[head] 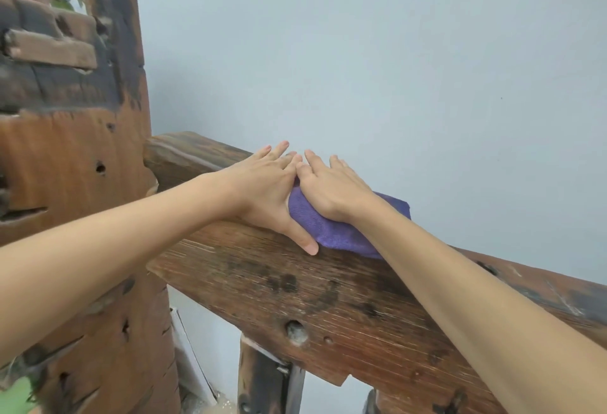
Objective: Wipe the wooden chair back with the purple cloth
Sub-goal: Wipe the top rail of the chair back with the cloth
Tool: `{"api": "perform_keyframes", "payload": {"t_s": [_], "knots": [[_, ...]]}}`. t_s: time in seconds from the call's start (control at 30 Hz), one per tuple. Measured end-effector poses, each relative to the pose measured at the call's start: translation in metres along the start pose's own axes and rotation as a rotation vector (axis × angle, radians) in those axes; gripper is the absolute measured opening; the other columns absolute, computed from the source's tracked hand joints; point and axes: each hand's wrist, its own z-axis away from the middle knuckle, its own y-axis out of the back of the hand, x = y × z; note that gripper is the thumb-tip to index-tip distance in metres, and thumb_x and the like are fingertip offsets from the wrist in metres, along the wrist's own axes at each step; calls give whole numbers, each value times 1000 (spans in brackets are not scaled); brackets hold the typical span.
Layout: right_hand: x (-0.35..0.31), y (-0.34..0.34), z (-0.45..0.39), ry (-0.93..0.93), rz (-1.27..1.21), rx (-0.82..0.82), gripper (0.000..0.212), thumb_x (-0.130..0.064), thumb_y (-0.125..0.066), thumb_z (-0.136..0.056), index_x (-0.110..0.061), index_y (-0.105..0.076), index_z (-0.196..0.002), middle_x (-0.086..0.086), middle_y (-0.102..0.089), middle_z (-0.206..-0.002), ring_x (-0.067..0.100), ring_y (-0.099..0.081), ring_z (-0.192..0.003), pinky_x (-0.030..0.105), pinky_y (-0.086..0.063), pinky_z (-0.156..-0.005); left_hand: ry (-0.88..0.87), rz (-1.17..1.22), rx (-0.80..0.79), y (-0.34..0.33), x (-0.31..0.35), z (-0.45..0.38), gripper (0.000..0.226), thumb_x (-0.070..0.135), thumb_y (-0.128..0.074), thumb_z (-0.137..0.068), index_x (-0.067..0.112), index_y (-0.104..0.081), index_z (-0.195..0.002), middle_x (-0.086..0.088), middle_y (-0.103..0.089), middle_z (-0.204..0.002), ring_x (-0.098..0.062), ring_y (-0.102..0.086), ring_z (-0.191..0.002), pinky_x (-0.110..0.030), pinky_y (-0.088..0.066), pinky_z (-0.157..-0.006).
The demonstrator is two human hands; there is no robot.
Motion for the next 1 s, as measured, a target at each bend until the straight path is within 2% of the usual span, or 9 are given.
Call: {"api": "perform_keyframes", "payload": {"t_s": [0.13, 0.23, 0.47, 0.6, 0.67, 0.77, 0.8, 0.9, 1.0], "knots": [[1, 2, 2, 14, -9, 86, 60, -40, -14, -106, -18, -28, -160, 13, -29, -167, 30, -22, -154, 45, -18, -123, -49, 28, 28, -2, 0, -2, 152, 105, -46, -44, 18, -9, -163, -1, -18, -171, -25, -3, -159, -39, -6, -128], [0, 2, 3, 10, -36, 139, 51, -40, -21, -106, -16, -49, -142, 12, -51, -150, 30, -43, -139, 41, -31, -108, -57, 51, 35, -2, -2, -5, 149, 105, -46, -45, 19, -15, -162, 2, -25, -169, -24, -10, -159, -40, -12, -129], [7, 15, 16, 2, -350, 229, 39, -41, -32, -105, -21, -60, -123, 5, -60, -134, 23, -51, -126, 35, -36, -100, -62, 36, -9, 10, 3, 0, 138, 96, -59, -54, 15, -20, -160, -1, -29, -166, -27, -16, -157, -47, -17, -126], [21, 28, 23, -128, -186, 190, 43, -30, -35, -102, -16, -58, -136, 9, -55, -147, 30, -46, -137, 38, -36, -110, -150, 151, 9, 18, 1, 6, 107, 75, -76, -65, 17, -41, -149, -1, -51, -142, -22, -34, -139, -39, -31, -117], [26, 32, 27, -153, -96, 107, 39, -33, -34, -101, -18, -65, -119, 10, -62, -135, 34, -52, -126, 43, -42, -105, -136, 307, -30, 23, -2, 12, 94, 81, -65, -65, 23, -54, -138, 0, -58, -131, -19, -32, -136, -39, -34, -114], [30, 39, 31, -143, -264, 124, 29, -27, -45, -92, -23, -72, -83, 4, -70, -100, 30, -59, -98, 37, -48, -80, -57, 457, 43, 28, 5, 9, 75, 82, -46, -77, 17, -74, -103, -9, -71, -107, -22, -45, -122, -40, -35, -107], [32, 39, 32, -138, -330, 154, 27, -22, -49, -89, -24, -75, -82, 5, -70, -98, 31, -60, -96, 37, -50, -80, -51, 402, 108, 27, 9, 5, 66, 74, -49, -84, 14, -75, -91, -9, -73, -100, -23, -50, -117, -40, -34, -108], [37, 36, 32, -152, -443, 185, 38, -12, -53, -90, -23, -67, -124, 2, -65, -126, 23, -62, -114, 36, -50, -98, -34, 274, 219, 22, 23, -2, 47, 48, -60, -92, 8, -62, -67, -8, -67, -76, -27, -58, -96, -41, -34, -106], [42, 28, 30, -65, -532, 246, 37, -8, -60, -93, -30, -64, -123, 0, -69, -115, 16, -67, -99, 28, -52, -82, 19, 334, 170, 22, 23, -7, 41, 41, -63, -91, 11, -57, -64, -5, -56, -63, -27, -52, -87, -37, -34, -104]]}}
